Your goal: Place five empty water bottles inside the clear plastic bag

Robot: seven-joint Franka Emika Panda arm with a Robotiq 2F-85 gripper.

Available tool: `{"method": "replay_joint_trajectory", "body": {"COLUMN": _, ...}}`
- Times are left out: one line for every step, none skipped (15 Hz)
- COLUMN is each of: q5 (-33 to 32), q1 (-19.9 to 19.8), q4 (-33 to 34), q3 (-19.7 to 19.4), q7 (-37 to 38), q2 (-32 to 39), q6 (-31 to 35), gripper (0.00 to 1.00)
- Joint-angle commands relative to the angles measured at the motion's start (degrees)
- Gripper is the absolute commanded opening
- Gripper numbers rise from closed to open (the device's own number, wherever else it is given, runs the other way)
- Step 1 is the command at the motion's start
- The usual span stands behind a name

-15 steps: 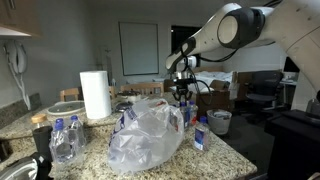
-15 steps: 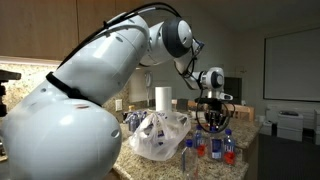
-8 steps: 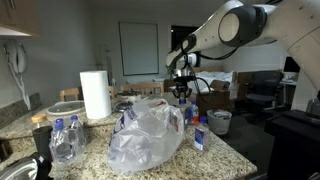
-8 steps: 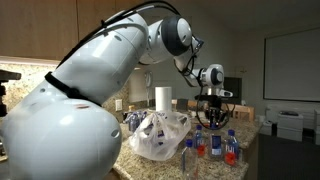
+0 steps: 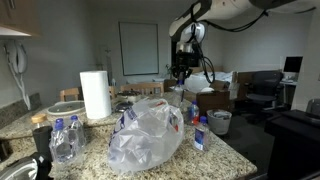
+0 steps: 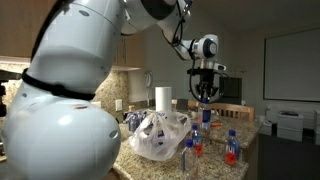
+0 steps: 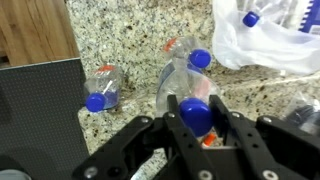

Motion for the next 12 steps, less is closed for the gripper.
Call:
{"method": "replay_joint_trajectory", "body": {"q5": 6.07, "q1": -1.08, "q4": -11.42, "q3": 2.00, "q7": -3.87, "q2": -13.50, "q6": 0.54, "gripper": 0.14}}
{"method": "replay_joint_trajectory", "body": {"q5": 8.02, "q1": -0.78, "q4": -12.41, "q3": 2.30, "q7": -4.35, "q2": -15.48, "q6": -0.54, "gripper": 0.14}}
{"method": "replay_joint_trajectory", "body": {"q5": 10.01, "q1": -0.22, "q4": -13.23, "q3": 2.79, "q7": -4.48, "q2": -16.91, "q6": -1.51, "gripper": 0.14}}
{"method": "replay_joint_trajectory", "body": {"q5": 11.76, "q1": 0.50, "q4": -13.69, "q3": 3.36, "q7": -3.68, "q2": -17.73, "q6": -2.30, "gripper": 0.14}}
{"method": "replay_joint_trajectory", "body": {"q5": 13.41, "q1": 0.97, "q4": -13.73, "q3": 3.81, "q7": -3.18, "q2": -17.93, "q6": -3.60, "gripper": 0.14}}
{"method": "replay_joint_trajectory", "body": {"q5": 14.84, "q1": 1.50, "q4": -13.53, "q3": 4.36, "q7": -2.22, "q2": -17.46, "q6": -4.19, "gripper": 0.14}}
{"method": "replay_joint_trajectory", "body": {"q5": 16.59, "q1": 2.01, "q4": -12.92, "q3": 4.86, "q7": -2.01, "q2": -16.29, "q6": -5.16, "gripper": 0.14}}
{"method": "replay_joint_trajectory", "body": {"q5": 18.18, "q1": 2.37, "q4": -12.12, "q3": 5.27, "q7": -1.55, "q2": -14.55, "q6": -5.81, "gripper": 0.14}}
{"method": "replay_joint_trajectory", "body": {"q5": 19.87, "q1": 2.59, "q4": -11.31, "q3": 5.61, "q7": -0.90, "q2": -12.46, "q6": -6.32, "gripper": 0.14}}
{"method": "replay_joint_trajectory", "body": {"q5": 21.08, "q1": 2.78, "q4": -10.51, "q3": 5.82, "q7": 0.36, "q2": -10.26, "q6": -6.50, "gripper": 0.14}}
{"method": "replay_joint_trajectory", "body": {"q5": 22.11, "q1": 2.80, "q4": -9.89, "q3": 5.99, "q7": 1.36, "q2": -8.36, "q6": -6.76, "gripper": 0.14}}
{"method": "replay_joint_trajectory", "body": {"q5": 22.82, "q1": 2.87, "q4": -9.34, "q3": 6.12, "q7": 2.90, "q2": -6.47, "q6": -6.75, "gripper": 0.14}}
